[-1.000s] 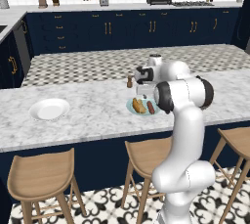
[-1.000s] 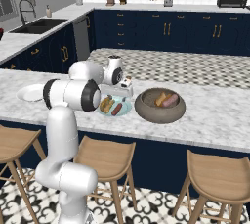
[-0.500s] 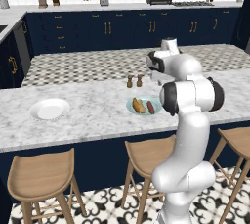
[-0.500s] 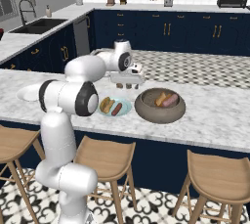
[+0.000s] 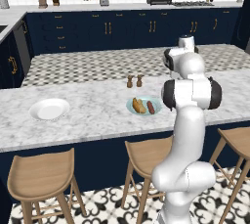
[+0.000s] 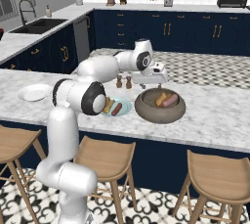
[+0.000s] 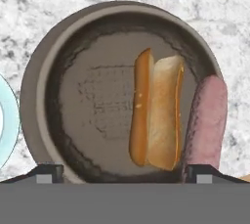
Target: Place one bun and one sausage from the bowl on each plate.
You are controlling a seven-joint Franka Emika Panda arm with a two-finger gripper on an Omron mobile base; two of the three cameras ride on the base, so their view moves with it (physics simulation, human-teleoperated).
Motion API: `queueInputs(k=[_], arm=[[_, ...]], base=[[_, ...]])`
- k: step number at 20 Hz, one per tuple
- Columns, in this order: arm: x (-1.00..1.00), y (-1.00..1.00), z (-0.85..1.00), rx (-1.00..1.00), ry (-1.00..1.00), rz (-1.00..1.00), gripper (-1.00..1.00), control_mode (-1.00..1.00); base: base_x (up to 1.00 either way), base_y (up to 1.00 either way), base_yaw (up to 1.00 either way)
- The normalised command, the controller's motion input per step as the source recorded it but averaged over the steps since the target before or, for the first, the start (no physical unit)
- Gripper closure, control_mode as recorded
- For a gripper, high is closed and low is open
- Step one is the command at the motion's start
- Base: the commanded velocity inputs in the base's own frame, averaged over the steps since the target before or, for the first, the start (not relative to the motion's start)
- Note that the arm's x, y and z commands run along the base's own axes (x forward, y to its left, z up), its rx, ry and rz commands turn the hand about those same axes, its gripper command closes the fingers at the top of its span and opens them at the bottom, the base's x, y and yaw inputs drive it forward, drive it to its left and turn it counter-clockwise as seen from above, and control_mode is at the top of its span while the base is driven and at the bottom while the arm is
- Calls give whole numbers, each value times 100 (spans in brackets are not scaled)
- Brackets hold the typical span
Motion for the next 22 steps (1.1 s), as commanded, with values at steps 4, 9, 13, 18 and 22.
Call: queueInputs(k=[4,9,13,18,22], arm=[[2,-79,-26,0,1,-6,-100,-100],[-1,-9,-31,0,1,2,-100,-100],[-24,10,-36,0,4,3,-100,-100],[-10,8,-39,0,3,4,-100,-100],[0,3,-28,0,0,5,-100,-100]], base=[[0,0,0],[0,0,0],[0,0,0],[0,0,0],[0,0,0]])
